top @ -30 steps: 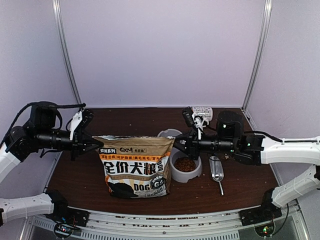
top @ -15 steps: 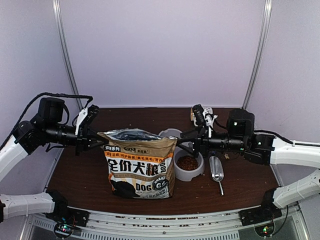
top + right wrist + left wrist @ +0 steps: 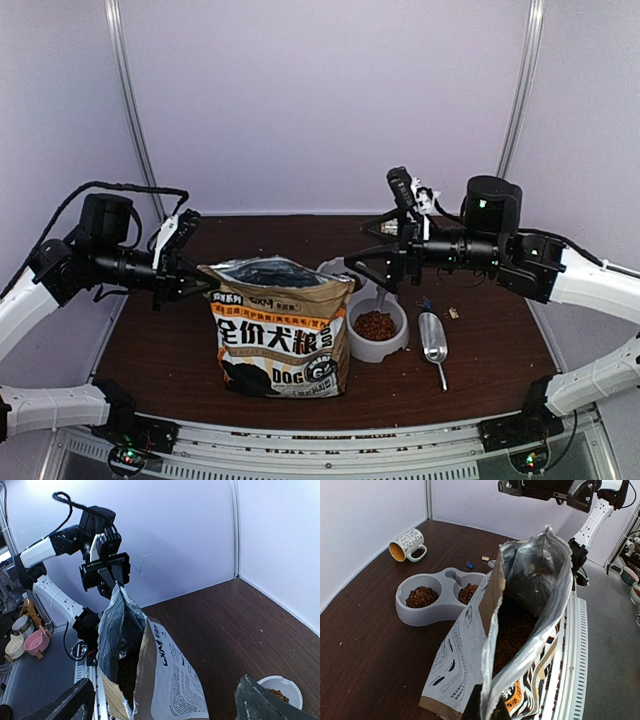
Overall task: Serve the pet food
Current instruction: Press the seal on the pet food bag.
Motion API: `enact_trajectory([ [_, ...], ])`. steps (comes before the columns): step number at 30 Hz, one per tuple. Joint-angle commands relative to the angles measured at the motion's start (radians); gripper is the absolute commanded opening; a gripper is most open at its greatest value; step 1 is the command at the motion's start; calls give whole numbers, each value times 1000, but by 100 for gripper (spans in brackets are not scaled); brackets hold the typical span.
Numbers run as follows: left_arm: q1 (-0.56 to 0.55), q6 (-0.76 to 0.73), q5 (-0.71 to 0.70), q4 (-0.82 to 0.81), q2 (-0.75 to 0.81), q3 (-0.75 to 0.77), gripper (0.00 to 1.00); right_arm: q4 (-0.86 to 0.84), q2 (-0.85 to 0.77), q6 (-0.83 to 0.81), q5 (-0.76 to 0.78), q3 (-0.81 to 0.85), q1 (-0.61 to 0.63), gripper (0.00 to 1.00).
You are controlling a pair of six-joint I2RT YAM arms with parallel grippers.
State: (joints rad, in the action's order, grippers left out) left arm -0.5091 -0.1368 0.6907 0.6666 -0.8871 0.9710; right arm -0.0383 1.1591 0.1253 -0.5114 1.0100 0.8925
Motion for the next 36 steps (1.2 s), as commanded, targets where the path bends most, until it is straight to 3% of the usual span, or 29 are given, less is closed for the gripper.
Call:
enact_trajectory([
  [1,10,-9,33,-95,1,38,0,215,80,-157,-32,129,57,100],
  [9,10,-9,38,-93,-14,44,0,540,227,-394,161,342,159,100],
  [16,10,-10,38,-94,-14,47,0,713,359,-477,386,493,224,99],
  [19,10,-15,20,-89,-4,51,0,777,409,-473,518,564,241,80],
  [24,11,-53,-27,-39,26,99,0,814,380,-436,638,582,229,17],
  [26,10,-68,-28,-18,37,131,0,819,350,-414,612,582,215,0],
  [32,11,-96,22,11,33,176,0,810,252,-333,289,567,132,0],
  [36,11,-95,86,-3,-6,155,0,788,241,-315,178,526,123,0],
])
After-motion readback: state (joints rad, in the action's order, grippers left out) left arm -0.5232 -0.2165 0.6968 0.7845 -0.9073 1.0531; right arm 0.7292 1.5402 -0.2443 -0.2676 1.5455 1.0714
